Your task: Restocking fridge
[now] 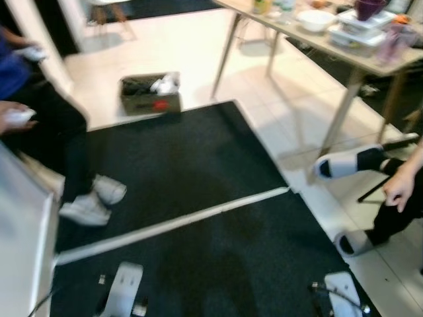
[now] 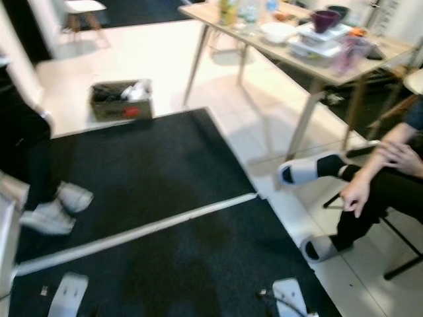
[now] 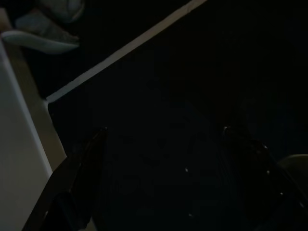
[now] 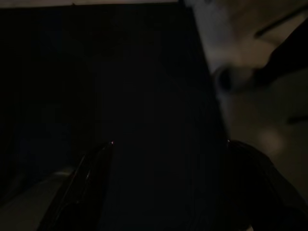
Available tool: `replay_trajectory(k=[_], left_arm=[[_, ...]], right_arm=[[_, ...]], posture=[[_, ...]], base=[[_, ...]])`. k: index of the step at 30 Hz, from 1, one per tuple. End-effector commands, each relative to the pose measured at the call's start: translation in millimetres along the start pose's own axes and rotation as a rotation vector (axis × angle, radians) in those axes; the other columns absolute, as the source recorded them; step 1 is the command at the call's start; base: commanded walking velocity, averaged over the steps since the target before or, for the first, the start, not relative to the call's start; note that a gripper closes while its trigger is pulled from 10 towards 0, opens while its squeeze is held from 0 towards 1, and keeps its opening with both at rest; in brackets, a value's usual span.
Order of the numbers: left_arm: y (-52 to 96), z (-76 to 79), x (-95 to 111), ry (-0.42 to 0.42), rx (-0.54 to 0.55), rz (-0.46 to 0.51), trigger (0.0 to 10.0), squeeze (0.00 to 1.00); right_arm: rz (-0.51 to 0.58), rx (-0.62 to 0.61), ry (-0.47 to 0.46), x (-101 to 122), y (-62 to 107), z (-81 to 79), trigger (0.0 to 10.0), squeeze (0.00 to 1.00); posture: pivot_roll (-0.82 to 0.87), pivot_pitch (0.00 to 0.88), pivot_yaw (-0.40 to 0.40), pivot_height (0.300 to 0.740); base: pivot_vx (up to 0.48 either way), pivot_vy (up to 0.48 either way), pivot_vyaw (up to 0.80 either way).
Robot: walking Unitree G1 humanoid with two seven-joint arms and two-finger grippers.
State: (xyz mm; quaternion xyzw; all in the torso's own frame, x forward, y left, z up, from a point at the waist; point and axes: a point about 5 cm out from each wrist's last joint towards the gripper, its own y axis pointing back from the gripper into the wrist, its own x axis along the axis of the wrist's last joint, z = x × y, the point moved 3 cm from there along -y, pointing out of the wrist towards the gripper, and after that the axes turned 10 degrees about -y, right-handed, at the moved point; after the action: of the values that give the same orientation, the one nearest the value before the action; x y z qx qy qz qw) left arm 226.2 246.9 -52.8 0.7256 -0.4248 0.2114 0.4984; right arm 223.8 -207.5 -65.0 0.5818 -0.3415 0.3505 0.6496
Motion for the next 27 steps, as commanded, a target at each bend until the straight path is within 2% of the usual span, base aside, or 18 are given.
replay_trajectory(k=[1,27], left_arm=[[1.7,1.5,-5.7,-0.006,-0.006,-0.021,10.0,0.00],[2.2,-0.3,-5.4,-0.008,-0.002,-0.020,10.0,0.00]], right_arm=[[-0.020,-0.014,0.010,-4.5,2.0,6.7,10.0,0.00],[-0.023,-0.014,0.006,-5.5,2.2,4.6,10.0,0.00]], posture=[[-0.12,0.252,0.066,0.740],[-0.11,0.256,0.070,0.740]], base=[[0.409,0.000,-0.41],[0.410,0.000,0.00]])
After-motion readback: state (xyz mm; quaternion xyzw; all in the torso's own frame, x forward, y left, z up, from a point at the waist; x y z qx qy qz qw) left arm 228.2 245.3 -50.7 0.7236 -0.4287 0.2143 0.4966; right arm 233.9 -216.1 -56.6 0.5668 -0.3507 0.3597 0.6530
